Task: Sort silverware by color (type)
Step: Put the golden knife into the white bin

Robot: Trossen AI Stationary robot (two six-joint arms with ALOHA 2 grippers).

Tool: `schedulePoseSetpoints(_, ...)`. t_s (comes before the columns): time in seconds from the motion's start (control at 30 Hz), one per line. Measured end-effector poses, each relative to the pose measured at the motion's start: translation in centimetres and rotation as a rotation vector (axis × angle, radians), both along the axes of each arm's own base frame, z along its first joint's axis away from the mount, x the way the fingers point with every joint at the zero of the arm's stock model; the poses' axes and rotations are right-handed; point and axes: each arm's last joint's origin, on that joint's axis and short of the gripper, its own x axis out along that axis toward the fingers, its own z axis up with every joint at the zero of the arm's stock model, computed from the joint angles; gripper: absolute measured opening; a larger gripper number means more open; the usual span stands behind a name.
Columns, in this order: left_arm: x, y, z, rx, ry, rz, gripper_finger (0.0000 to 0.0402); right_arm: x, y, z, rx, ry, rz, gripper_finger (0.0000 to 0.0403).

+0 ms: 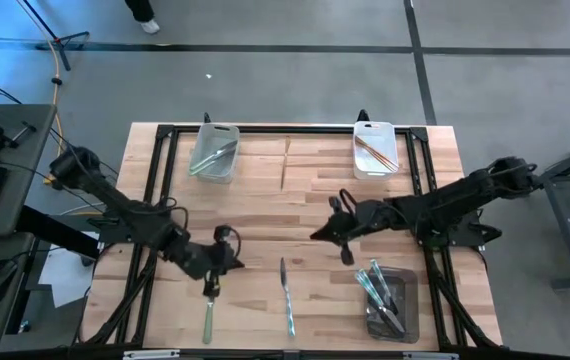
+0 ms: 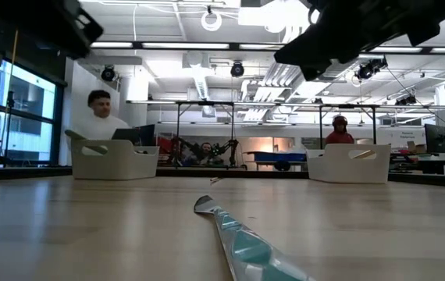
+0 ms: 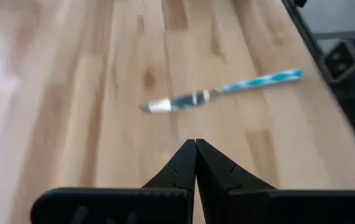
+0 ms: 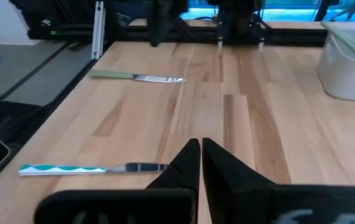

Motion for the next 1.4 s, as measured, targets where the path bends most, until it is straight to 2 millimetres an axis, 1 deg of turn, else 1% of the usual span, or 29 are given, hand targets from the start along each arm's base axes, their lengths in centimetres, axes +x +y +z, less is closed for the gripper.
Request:
schedulePoseSetpoints(0.1,-0.9,-1.1,0.7,-0.094,0.063,0.042,0.0001,0.1,-0.2,0.0,-0.012,-0.004,-0.001,0.0002)
schedulePoseSetpoints(0.23,-2.2,-2.2,0.7,-0.212,0.15,0.112,0.0001,0.0,-0.2,0.0,-0.023,-0.006,0.004,0.0)
schedulePoseSetpoints(0.33,-3.0,-2.7,0.5,-0.259,0.187,0.158,0.0001,0.0,-0.2,0.0,-0.024,-0.005,0.004,0.0)
schedulePoseSetpoints(0.5,-3.6,-3.3,-0.2,-0.242,0.207,0.204,0.0001,-0.1,-0.3,-0.4,-0.036,0.033,-0.013,0.0)
schedulePoseSetpoints(0.73,-3.2,-3.7,-1.4,-0.212,0.244,0.216,0.0001,-0.2,-0.3,-0.6,-0.023,0.058,-0.03,0.0)
schedulePoseSetpoints(0.87,-3.2,-3.8,-1.7,-0.202,0.263,0.212,0.0001,-0.2,-0.5,-0.7,-0.05,0.07,-0.097,0.0)
schedulePoseSetpoints(0.97,-3.2,-3.8,-1.8,-0.189,0.255,0.219,0.0001,0.0,-1.0,-0.9,-0.034,0.078,-0.192,0.0001)
schedulePoseSetpoints(1.07,-2.9,-3.8,-2.1,-0.186,0.158,0.236,0.0001,0.8,-1.9,-1.3,-0.026,0.116,-0.254,0.0011)
schedulePoseSetpoints(1.17,-2.7,-4.0,-2.4,-0.181,0.07,0.219,0.0,2.2,-3.1,-1.8,-0.055,0.176,-0.283,0.0036)
schedulePoseSetpoints(1.27,-2.8,-3.9,-3.2,-0.197,0.018,0.197,0.0,4.2,-4.6,-2.1,-0.105,0.27,-0.282,0.007)
schedulePoseSetpoints(1.4,-2.9,-3.4,-4.4,-0.207,-0.067,0.197,0.0,7.1,-6.9,-1.9,-0.227,0.406,-0.276,0.0117)
